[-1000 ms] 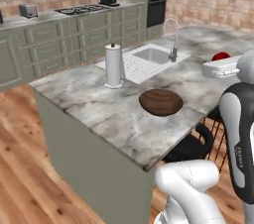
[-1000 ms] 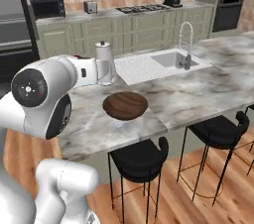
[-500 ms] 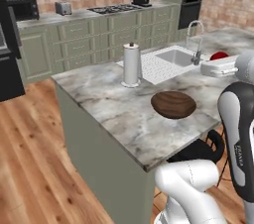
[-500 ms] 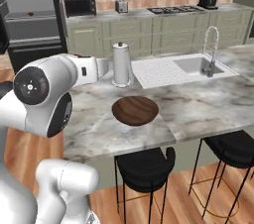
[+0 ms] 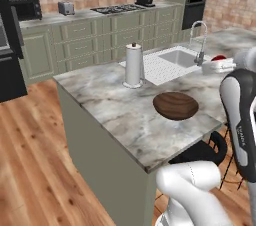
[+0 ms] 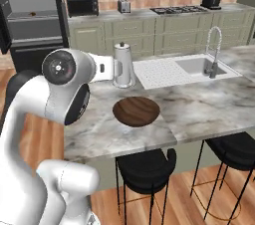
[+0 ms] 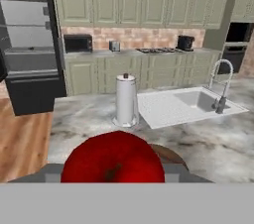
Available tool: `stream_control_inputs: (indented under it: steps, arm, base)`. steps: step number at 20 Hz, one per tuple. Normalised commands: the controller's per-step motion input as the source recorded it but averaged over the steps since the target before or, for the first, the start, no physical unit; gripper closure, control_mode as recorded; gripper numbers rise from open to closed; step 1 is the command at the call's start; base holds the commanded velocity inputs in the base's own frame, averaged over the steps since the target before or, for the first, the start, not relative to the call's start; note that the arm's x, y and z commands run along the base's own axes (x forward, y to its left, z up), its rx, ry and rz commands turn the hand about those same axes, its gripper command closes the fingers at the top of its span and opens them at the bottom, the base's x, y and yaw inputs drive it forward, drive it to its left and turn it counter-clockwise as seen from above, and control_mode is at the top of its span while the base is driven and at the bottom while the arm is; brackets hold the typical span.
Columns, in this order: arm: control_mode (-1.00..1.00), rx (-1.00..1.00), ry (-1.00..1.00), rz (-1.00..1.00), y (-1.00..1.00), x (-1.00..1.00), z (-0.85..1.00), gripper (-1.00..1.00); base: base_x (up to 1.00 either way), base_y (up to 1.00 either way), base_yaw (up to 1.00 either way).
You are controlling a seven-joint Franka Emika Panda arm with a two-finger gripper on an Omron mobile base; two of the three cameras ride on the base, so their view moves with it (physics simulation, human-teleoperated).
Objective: Retrieve the apple and banana from the fridge and place them into the bowl on the dining table.
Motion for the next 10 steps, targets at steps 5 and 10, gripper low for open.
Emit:
stream_control_inputs:
  steps: [5, 10]
  arm:
    - [-1.0, 0.01, 0.41, 0.0, -0.59, 0.59, -0.35, 1.0]
    - [-1.0, 0.0, 0.2, 0.0, -0.13, 0.35, -0.56, 1.0]
  base:
    - [0.0, 0.0, 0.0]
    - [0.0, 0.0, 0.0]
